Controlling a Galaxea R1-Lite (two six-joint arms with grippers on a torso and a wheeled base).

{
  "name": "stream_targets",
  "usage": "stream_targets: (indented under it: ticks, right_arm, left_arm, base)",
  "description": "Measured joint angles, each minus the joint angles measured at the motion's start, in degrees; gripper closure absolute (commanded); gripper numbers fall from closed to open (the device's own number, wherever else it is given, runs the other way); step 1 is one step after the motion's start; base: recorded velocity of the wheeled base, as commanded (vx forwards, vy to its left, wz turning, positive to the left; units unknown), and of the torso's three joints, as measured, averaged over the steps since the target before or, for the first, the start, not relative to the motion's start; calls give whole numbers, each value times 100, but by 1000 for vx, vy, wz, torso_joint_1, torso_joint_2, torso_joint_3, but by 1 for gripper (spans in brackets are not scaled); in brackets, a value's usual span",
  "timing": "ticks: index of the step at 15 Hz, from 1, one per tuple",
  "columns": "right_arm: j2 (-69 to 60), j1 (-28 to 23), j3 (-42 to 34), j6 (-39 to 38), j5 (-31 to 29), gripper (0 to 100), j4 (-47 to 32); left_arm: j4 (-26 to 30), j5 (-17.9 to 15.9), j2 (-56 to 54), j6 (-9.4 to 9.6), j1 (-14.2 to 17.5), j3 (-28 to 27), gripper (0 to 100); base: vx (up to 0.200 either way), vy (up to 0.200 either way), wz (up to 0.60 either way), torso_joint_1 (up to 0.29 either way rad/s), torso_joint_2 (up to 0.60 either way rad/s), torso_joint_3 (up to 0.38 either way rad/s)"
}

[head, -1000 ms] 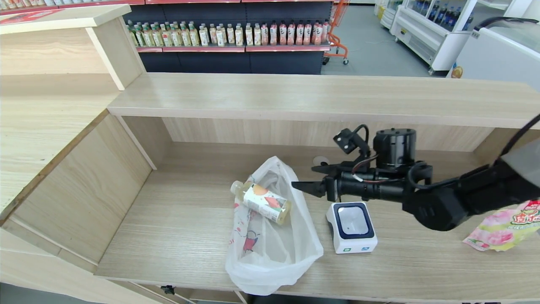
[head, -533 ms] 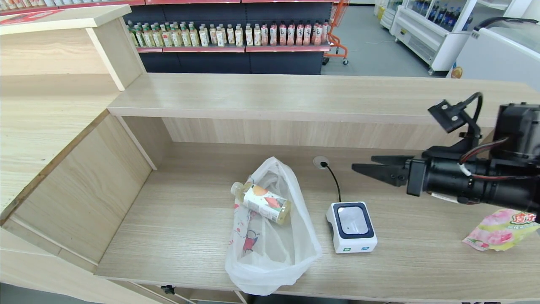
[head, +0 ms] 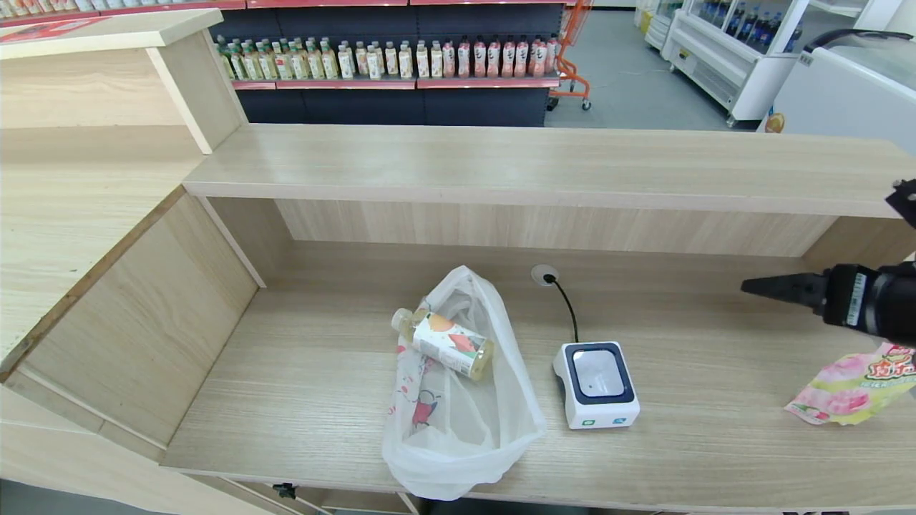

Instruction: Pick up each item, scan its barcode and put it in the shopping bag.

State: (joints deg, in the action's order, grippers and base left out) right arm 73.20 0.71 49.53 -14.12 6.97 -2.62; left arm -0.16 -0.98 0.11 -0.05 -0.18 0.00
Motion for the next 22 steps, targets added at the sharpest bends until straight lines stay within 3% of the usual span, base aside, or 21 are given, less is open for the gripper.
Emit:
stream_targets:
  ticks: [4, 13, 22]
  right_arm:
    - [-322, -775, 240, -202, -84, 0, -452]
    - [-670, -894, 149, -208, -101, 0, -660]
    - [-986, -968, -149, -213, -106, 0, -802]
  left_arm:
    - [0, 0, 0, -2, 0, 0, 0]
    - [2, 0, 0, 12, 2, 0, 0]
    - [0, 0, 0, 5, -4, 0, 0]
  base:
    - [0, 0, 0, 0, 0, 0]
    - [0, 0, 0, 0, 0, 0]
    - [0, -200, 0, 1, 4, 2]
